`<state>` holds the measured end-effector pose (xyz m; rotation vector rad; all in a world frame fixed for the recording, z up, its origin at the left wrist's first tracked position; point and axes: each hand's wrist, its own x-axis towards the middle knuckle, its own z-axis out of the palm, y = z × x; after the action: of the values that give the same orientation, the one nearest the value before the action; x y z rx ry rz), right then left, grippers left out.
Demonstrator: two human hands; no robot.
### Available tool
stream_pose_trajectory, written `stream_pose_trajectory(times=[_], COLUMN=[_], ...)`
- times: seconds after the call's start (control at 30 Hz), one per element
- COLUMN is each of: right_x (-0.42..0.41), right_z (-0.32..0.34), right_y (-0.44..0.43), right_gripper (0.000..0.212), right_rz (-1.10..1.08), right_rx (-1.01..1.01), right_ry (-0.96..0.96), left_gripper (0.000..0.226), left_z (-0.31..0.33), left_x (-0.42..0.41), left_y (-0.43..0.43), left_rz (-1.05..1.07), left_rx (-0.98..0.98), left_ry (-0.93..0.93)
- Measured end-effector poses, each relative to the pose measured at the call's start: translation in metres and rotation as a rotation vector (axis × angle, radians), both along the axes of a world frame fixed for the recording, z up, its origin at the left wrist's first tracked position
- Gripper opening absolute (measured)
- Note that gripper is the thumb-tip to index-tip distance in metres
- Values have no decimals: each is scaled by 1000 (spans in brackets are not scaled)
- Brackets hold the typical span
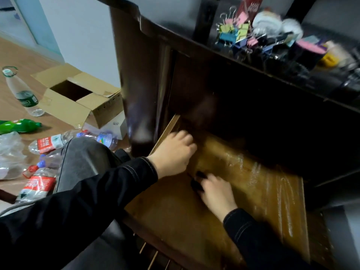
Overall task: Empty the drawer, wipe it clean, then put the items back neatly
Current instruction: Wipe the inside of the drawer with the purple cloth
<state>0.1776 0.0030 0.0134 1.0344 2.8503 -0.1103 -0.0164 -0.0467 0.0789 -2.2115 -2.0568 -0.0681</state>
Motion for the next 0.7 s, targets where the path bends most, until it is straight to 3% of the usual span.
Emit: stream_pose_trajectory(times=[0.13, 0.27, 0.53, 0.7], right_x=[18, 26, -8, -11], right_z=[-8, -5, 3, -4], right_y=[-37, -33, 60, 49], right_gripper=[45, 36, 30, 40], right_rz=[151, 159, -283, -199], right_rx=[-98, -103, 95, 67], right_ry=[-67, -92, 44, -40], left_gripper=[44, 59, 62, 56], left_z=[-7, -20, -37, -34], left_x=[18, 17, 9, 9], left_y=[25, 37, 43, 47], left_rz=[18, 105, 168, 149], left_rx=[-484, -539, -692, -666], left_ry=[-10, -195, -312, -302])
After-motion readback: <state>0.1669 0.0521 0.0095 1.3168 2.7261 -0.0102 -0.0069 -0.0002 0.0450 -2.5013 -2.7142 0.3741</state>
